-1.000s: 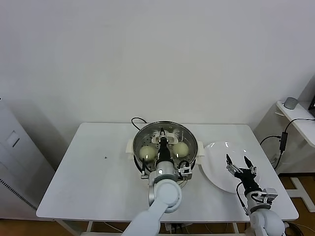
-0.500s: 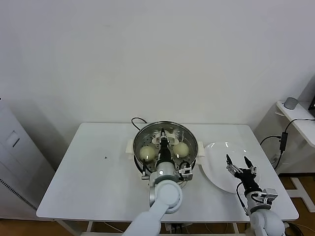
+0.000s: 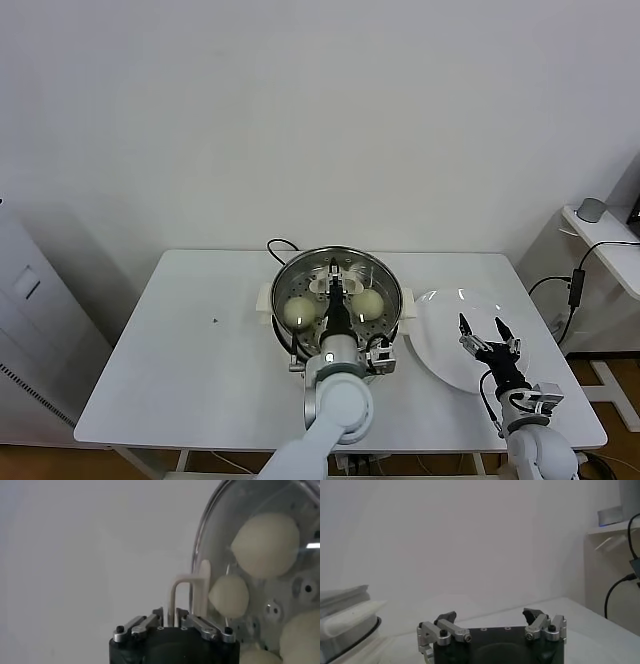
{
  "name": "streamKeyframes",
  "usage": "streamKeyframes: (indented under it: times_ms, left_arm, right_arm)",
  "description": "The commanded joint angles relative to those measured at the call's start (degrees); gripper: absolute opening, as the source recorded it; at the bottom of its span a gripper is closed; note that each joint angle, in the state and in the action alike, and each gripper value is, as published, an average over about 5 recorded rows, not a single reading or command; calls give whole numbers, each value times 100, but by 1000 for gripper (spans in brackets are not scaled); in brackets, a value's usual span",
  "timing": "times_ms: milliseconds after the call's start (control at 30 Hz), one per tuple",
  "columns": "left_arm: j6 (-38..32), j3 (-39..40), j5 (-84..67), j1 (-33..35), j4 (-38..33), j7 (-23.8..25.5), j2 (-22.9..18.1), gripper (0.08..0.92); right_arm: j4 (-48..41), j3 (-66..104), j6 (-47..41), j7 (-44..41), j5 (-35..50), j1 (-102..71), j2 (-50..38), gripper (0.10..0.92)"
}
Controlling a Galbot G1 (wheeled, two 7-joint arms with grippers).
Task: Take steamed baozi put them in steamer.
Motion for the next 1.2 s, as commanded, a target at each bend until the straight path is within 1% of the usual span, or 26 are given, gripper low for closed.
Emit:
streamKeyframes:
  times_ms: [33, 300, 400, 500, 567, 667, 733, 800, 867, 967, 1033, 1100, 1200]
  left_arm:
    - [279, 26, 18, 213, -523, 198, -281, 474]
    - [279, -10, 18, 452, -1086, 310, -256, 708]
    - [279, -28, 29, 571, -1359, 348, -194, 782]
    - [279, -92, 47, 740, -1681, 414, -84, 816]
    - [279, -178, 42, 877, -1913, 437, 13, 821]
    - [279, -460, -87, 1127, -2268, 338, 162, 822]
    - [279, -804, -395, 1341, -2529, 210, 291, 823]
    - [232, -1314, -918, 1568, -2786, -5, 435, 823]
    - [-30, -1937, -1748, 1774, -3008, -432, 594, 823]
    - [-856, -2964, -3665, 2075, -3258, -982, 833, 823]
    - [-1545, -3709, -5215, 2310, -3352, -1065, 987, 823]
    - [-2140, -4365, -6440, 2542, -3376, -1091, 1078, 823]
    - [-2735, -4947, -7773, 2898, -3315, -1116, 947, 823]
  right_arm:
    - [-8, -1, 2, -1, -3, 3, 0, 823]
    - [-8, -18, -6, -2, -26, 18, 20, 823]
    - [-10, -25, -4, -3, -39, 30, 30, 823]
    - [11, -28, -10, -4, -45, 35, 40, 823]
    - [30, -31, -15, -6, -45, 30, 42, 823]
    - [65, -47, -14, -38, -45, 5, 49, 823]
    - [98, -74, -6, -79, -46, -29, 57, 823]
    - [167, -113, -15, -123, -43, -89, 55, 823]
    - [255, -156, -34, -155, -35, -160, 45, 823]
    - [389, -205, -37, -245, -29, -262, 39, 823]
    - [459, -231, 26, -328, -22, -325, 28, 823]
    - [543, -245, 60, -383, -28, -414, -12, 823]
    - [733, -276, -51, -264, 8, -573, -100, 823]
